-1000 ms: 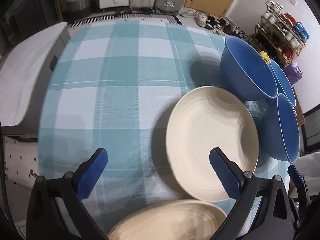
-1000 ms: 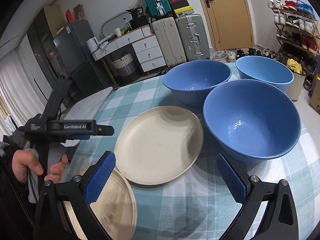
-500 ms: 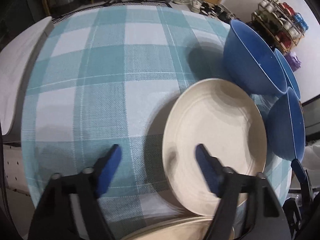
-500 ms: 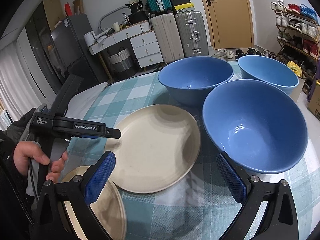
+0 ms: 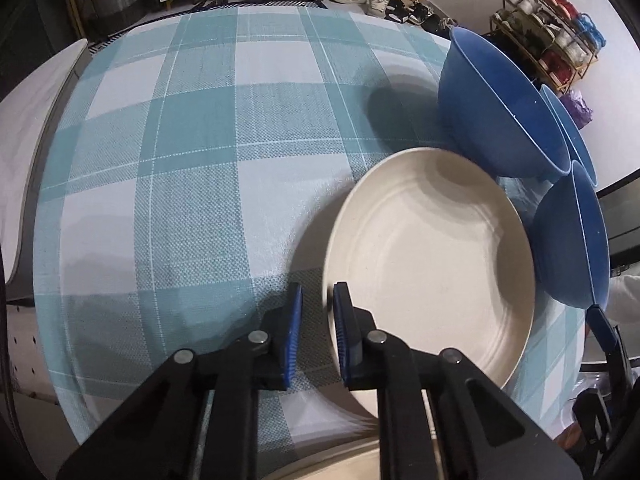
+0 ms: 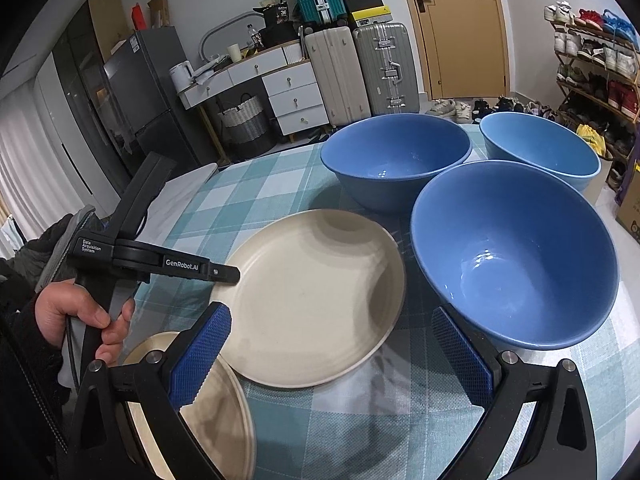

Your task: Organize plates and bowls

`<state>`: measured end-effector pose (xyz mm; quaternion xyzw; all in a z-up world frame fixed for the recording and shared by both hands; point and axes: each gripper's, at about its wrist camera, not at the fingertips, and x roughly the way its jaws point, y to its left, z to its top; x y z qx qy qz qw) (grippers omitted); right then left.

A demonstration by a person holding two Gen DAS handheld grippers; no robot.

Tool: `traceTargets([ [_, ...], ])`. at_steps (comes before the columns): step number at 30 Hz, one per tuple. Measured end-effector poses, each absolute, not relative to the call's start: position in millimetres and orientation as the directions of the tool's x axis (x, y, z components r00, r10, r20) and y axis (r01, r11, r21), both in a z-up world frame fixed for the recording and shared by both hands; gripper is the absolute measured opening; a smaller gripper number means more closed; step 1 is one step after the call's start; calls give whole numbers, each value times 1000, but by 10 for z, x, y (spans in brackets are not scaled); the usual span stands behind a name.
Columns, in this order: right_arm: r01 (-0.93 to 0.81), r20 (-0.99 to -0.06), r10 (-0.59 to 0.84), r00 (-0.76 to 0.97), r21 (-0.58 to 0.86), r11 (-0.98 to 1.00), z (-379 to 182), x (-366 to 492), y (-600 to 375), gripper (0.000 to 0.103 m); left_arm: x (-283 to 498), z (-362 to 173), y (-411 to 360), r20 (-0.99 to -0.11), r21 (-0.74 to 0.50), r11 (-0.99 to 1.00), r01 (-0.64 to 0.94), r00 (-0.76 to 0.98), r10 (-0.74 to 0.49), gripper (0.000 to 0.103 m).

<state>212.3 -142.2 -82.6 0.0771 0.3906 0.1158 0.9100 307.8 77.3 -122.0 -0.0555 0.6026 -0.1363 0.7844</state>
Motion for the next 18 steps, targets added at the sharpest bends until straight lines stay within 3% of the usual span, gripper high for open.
traceTargets([
  [18,-260,-673,318,668,190,947,-515,2422,-1188,102,3062,-1168,1187,-923,-242,968,64,292,-250,13],
])
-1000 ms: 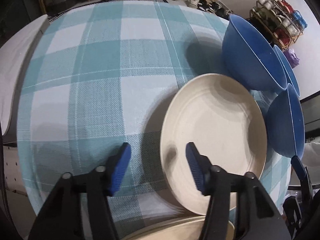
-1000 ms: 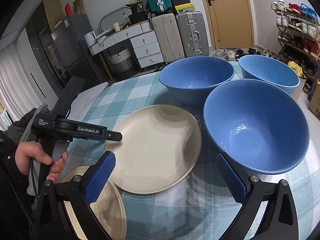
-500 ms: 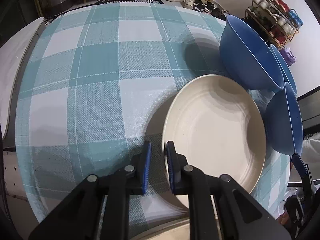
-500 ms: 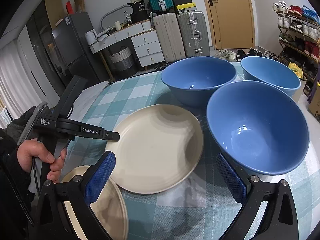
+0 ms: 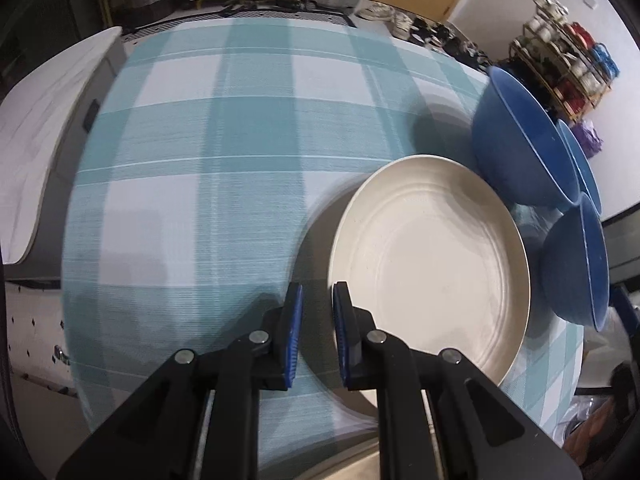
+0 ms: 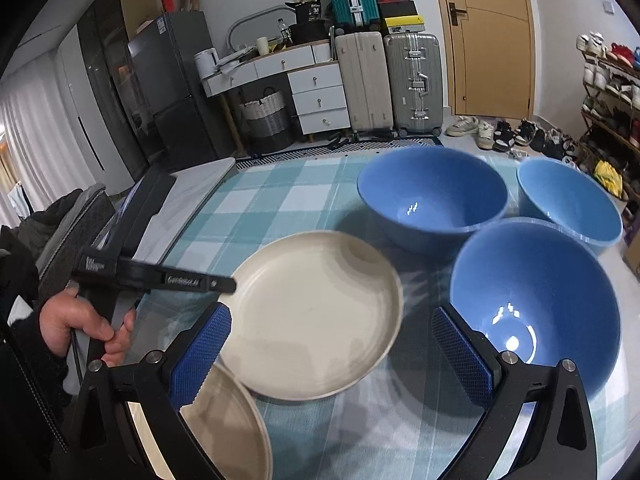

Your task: Organize plates and bowls

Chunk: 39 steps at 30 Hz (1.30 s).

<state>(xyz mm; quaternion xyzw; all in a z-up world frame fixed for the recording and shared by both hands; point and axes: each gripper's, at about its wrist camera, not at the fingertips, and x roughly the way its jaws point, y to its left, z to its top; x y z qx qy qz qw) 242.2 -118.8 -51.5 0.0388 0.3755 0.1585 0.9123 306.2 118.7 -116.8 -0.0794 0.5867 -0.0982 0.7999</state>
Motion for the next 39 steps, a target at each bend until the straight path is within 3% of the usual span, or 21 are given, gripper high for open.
traceTargets([
  [7,-314,-686,393,612,245,917,-408,2640,-1035,102,3051,-1148,1475,-924,-214,977,4,323,-204,13],
  [12,-280,-774,353,526,234,931,-636,2924,-817,102,2979,-1078,1571,-919,-187,982,-22,358,-167,13],
  [17,-268,-802,330,497,220,938,-840,3079,-732,101,2939,-1055,1636,-915,-203,979,-32,361,-178,13],
  [19,-246,-825,270,496,165,955,-946,3128,-698,93,2934,-1067,1655,-914,-221,975,-36,356,-194,13],
  [20,-241,-833,259,489,156,958,-994,3150,-692,78,2928,-1069,1659,-914,-227,973,-38,355,-199,13],
  [21,-238,-846,256,468,158,958,-1065,3184,-685,70,2929,-1076,1655,-913,-233,972,-36,352,-205,13],
  [26,-198,-858,234,458,158,967,-1234,3253,-731,69,2936,-1118,1596,-917,-242,970,-21,333,-222,14],
  [30,-196,-868,231,441,158,968,-1314,3300,-735,53,2936,-1138,1518,-921,-231,973,-1,324,-218,14],
  [37,-197,-877,217,428,143,970,-1395,3328,-723,41,2942,-1223,1473,-931,-216,976,-10,303,-203,15],
  [39,-201,-877,216,429,140,969,-1409,3328,-710,28,2923,-1236,1456,-932,-214,977,-9,301,-201,15],
])
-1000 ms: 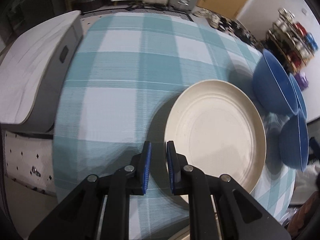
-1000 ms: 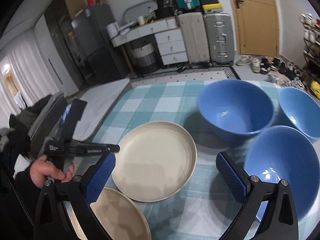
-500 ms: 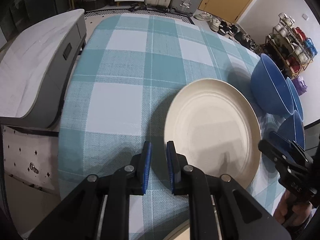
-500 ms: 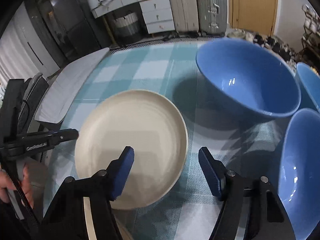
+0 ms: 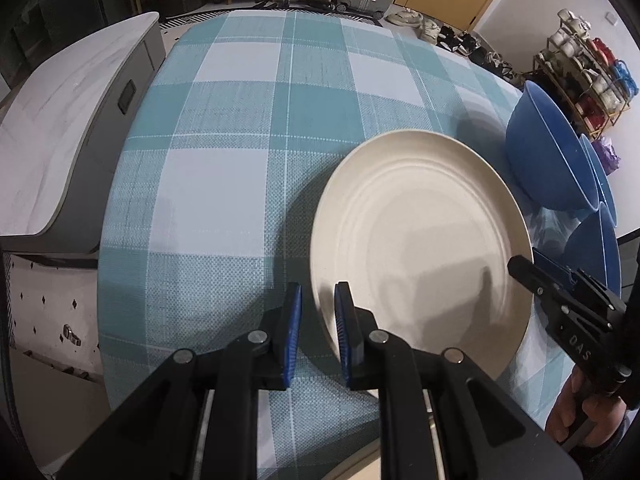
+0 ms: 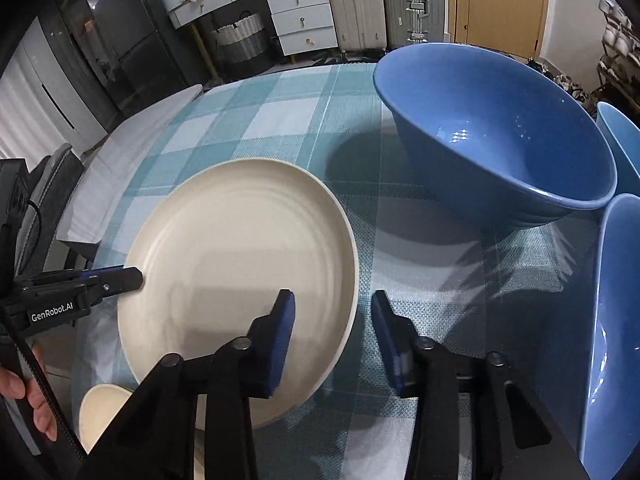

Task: Organize plates and bowls
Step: 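Lift the cream plate with the left tool while the right tool lifts it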

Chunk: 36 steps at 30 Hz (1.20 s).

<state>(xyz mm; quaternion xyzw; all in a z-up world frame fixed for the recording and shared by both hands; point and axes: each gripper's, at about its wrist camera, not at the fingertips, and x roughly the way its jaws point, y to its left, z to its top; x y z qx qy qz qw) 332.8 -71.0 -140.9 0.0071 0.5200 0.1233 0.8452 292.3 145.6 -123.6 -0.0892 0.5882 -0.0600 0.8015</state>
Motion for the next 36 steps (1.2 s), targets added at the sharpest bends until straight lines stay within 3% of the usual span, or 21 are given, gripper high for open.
traceTargets([
  [7,-190,-889,209,408,141,971,-1470,3350,-726,16,2887,-1274,1429,-937,-194,981,3,294,-187,15],
  [19,-253,-884,203,422,100,962,-1500,3421,-572,13,2885,-1320,1457,-940,-203,979,-9,284,-192,19],
  [29,-254,-897,330,292,260,932,-1457,3557,-708,10,2881,-1315,1522,-946,-208,976,-59,266,-185,20],
  [32,-265,-904,345,254,278,923,-1428,3593,-682,10,2876,-1321,1525,-959,-157,985,-67,250,-136,39],
  [36,-294,-915,324,239,250,923,-1409,3594,-589,10,2853,-1237,1526,-950,-147,987,-72,289,-120,40],
])
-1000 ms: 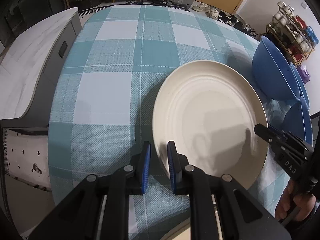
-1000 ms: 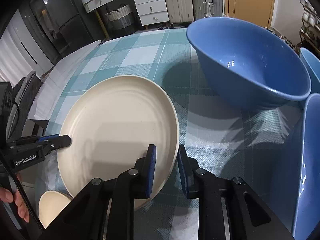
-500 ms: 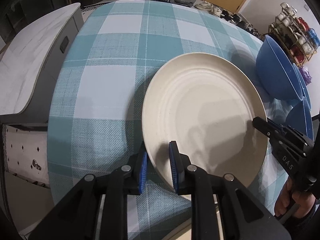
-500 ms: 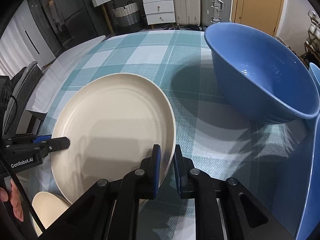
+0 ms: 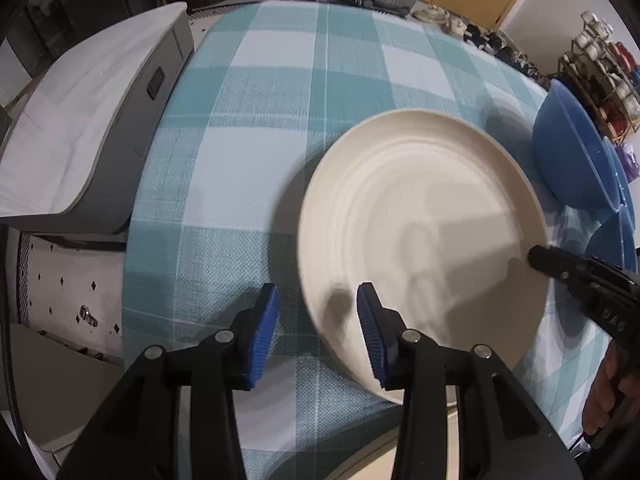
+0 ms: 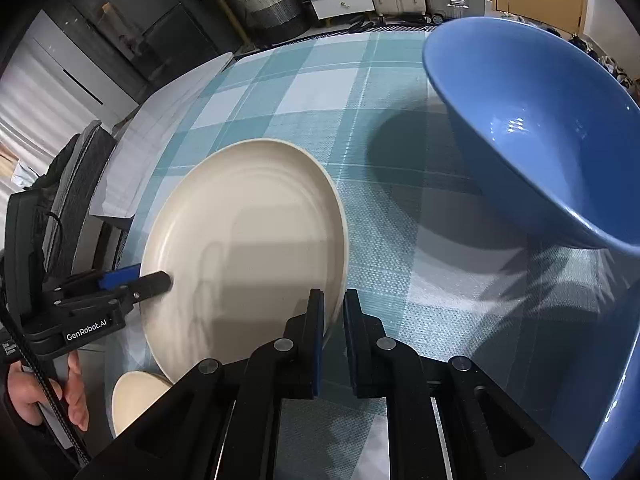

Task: Organize plates and bowls
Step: 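Lift the cream plate with the left tool while the right tool lifts it, then carry the cream plate over the other cream plate with both tools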

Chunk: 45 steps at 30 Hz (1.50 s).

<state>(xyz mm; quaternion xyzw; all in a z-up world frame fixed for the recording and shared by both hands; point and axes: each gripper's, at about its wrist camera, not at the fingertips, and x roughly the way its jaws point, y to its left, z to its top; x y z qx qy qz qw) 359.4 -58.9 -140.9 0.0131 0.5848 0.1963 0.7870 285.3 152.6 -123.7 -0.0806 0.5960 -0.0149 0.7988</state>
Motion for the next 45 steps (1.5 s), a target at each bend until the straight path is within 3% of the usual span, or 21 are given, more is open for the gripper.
traceTargets([
  [9,-309,-938,282,204,211,927,-1481,3645,-498,10,2888,-1230,1567,-950,-123,990,-68,298,-98,40],
  [14,-297,-938,307,158,252,921,-1361,3690,-565,10,2888,-1231,1653,-942,-200,976,-91,290,-166,40],
  [26,-282,-938,327,118,284,917,-1482,3784,-523,10,2864,-1255,1622,-940,-215,973,-89,288,-181,40],
  [29,-272,-929,349,120,308,912,-1525,3765,-552,10,2852,-1254,1657,-934,-239,967,-86,292,-205,37],
  [33,-308,-933,322,160,263,914,-1508,3712,-507,11,2829,-1241,1701,-934,-226,971,-73,300,-195,16],
  [45,-277,-916,324,238,256,926,-1254,3676,-583,9,2789,-1111,1641,-932,-213,976,-56,312,-185,14],
])
